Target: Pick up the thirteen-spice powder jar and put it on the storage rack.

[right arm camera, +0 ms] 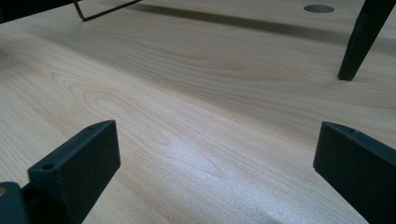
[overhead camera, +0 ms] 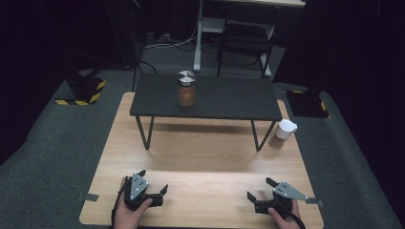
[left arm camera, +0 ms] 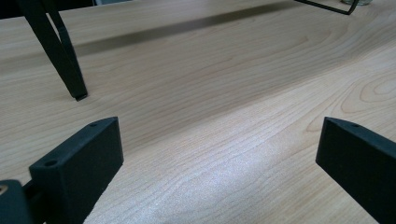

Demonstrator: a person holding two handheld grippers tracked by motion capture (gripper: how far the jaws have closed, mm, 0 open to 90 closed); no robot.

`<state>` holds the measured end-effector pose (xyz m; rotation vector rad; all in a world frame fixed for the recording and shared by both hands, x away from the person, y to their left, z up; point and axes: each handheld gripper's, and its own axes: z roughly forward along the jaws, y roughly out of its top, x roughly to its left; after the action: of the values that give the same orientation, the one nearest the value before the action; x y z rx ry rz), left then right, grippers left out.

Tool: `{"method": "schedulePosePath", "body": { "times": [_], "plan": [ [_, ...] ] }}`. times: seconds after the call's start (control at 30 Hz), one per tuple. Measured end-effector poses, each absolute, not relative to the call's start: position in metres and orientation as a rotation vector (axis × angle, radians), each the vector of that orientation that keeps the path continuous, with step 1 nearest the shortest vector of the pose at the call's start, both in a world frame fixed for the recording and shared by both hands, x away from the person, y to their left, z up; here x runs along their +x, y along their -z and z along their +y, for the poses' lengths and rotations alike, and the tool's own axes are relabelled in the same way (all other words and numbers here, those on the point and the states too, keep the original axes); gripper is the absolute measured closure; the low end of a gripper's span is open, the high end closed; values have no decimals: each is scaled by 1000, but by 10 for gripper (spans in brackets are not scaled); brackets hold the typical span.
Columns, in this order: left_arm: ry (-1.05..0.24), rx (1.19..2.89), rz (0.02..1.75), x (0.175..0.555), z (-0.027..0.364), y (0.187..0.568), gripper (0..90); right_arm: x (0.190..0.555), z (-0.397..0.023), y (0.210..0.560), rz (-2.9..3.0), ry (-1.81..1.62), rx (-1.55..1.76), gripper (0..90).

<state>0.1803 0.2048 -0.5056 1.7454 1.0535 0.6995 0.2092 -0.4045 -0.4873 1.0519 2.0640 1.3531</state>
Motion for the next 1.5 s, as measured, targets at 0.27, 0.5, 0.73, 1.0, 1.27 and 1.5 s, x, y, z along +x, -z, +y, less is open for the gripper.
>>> {"method": "schedulePosePath", "body": {
  "times": [0.27,0.5,0.73,1.0,1.27,1.5],
  "plan": [
    [-686,1746,1037,181,207,506,5,204,-403,489,2031,-1353,1071,4],
    [-687,1725,1037,179,208,508,5,201,-403,490,2002,-1356,1100,5],
    [-680,1721,1042,179,209,508,5,198,-399,490,1938,-1331,1150,5],
    [-674,1713,1030,178,212,510,5,200,-400,475,1836,-1342,1147,5],
    [-654,1695,1050,179,215,510,5,215,-404,455,1740,-1321,1173,4],
    [-655,1694,1040,179,215,511,5,239,-406,455,1681,-1273,1229,6]
  ]
}}
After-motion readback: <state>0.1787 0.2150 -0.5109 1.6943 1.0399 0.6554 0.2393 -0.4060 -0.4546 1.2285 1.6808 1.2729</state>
